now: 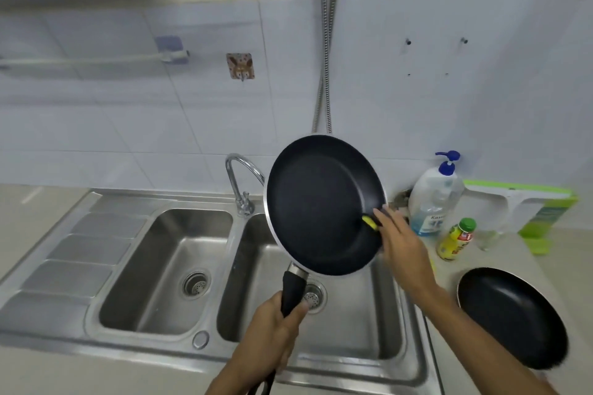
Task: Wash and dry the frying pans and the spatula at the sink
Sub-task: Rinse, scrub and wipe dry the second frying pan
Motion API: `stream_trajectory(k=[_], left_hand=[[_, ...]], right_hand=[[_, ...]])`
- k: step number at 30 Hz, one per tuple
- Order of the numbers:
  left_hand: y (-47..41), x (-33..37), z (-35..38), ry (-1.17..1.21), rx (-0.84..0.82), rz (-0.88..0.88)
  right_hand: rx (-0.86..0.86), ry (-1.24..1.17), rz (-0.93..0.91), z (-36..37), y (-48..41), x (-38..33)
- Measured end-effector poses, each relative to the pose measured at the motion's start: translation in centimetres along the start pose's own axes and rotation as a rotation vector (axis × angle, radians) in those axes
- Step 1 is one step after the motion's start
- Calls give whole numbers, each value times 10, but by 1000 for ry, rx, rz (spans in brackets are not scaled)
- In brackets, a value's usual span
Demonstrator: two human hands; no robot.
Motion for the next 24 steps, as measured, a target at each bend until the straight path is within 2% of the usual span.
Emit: stream_trajectory(k=[4, 7, 9, 13, 17, 19, 21, 23, 24], left_hand=[[-9, 7, -2, 50, 11, 24], [-14, 13, 4, 30, 35, 43], [-15, 17, 8, 39, 45, 62], [-12, 19, 2, 65, 95, 80], [-4, 16, 6, 127, 69, 25], [1, 16, 14, 150, 56, 15], [4, 15, 20, 138, 64, 13], [6, 13, 26, 146, 71, 0], [7, 12, 28, 144, 83, -13]], right_hand=[[-139, -171, -63, -1, 65, -71], [-171, -252, -179, -21, 46, -138], [-234, -351, -150, -40, 18, -161], [-288, -537, 9, -71, -30, -143], [-174, -769, 219, -79, -73, -117], [-114, -867, 213, -71, -90, -117], [-233, -739, 62, -50, -91, -122], [-413, -281, -214, -23, -76, -120], [-402, -80, -311, -14, -66, -116]])
Point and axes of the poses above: each hand's wrist, its own y-axis away from the middle knuckle, its own z-axis out of the palm, x = y × z, the point moved 4 cm from there along -y, towards the middle knuckle, and after that the axes turned 7 degrees about x, right-handed, at the moved point
